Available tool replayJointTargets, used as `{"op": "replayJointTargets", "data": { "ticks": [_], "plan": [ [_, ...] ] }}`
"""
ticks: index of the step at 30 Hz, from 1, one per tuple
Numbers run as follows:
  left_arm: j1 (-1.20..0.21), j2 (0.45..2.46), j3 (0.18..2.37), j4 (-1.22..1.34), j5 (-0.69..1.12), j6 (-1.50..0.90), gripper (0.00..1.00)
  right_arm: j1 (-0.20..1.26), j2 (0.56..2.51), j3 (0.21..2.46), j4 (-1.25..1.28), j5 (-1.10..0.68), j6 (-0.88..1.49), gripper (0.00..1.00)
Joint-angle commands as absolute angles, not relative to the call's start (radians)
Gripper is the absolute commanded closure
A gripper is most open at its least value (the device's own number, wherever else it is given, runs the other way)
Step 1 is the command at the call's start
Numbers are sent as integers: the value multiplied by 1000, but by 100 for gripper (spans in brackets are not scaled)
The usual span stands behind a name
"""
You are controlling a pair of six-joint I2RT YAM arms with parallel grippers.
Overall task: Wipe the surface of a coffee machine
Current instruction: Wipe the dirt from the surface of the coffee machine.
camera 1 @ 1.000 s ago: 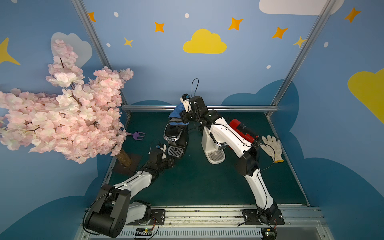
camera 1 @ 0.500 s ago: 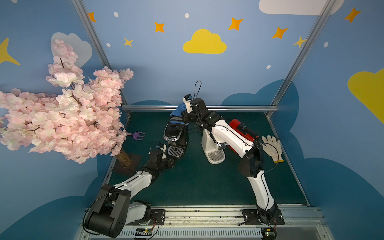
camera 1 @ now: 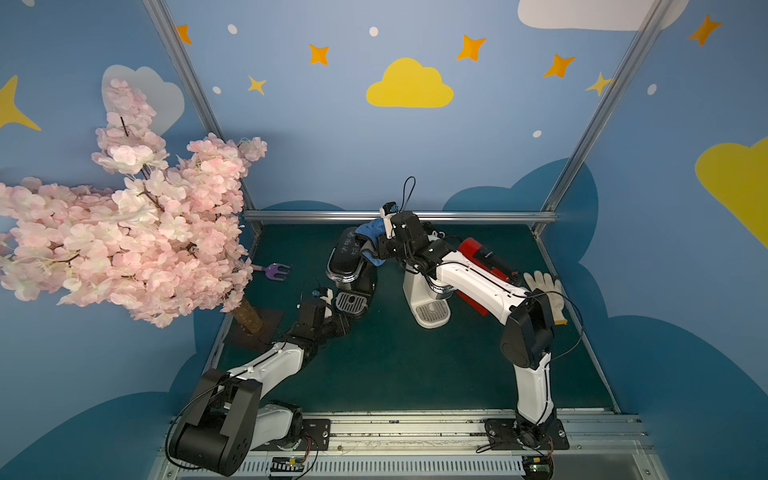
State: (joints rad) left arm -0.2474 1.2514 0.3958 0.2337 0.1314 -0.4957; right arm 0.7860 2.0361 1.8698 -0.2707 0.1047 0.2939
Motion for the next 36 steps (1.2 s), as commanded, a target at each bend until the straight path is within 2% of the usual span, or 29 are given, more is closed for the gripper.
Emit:
{"op": "replayJointTargets", "data": {
  "ticks": [1,16,28,36],
  "plan": [
    [-243,1261,418,246,146,-493,47,807,2076,1842,-340,49,313,100],
    [-243,1238,417,225,144,-489,47,825,2149,1739,-255,44,389,100],
    [-244,1256,422,228,155,-490,47,863,2270,1747,-235,21,394,100],
    [-244,1259,422,233,157,-491,47,878,2211,1666,-234,-34,396,100]
  ]
}}
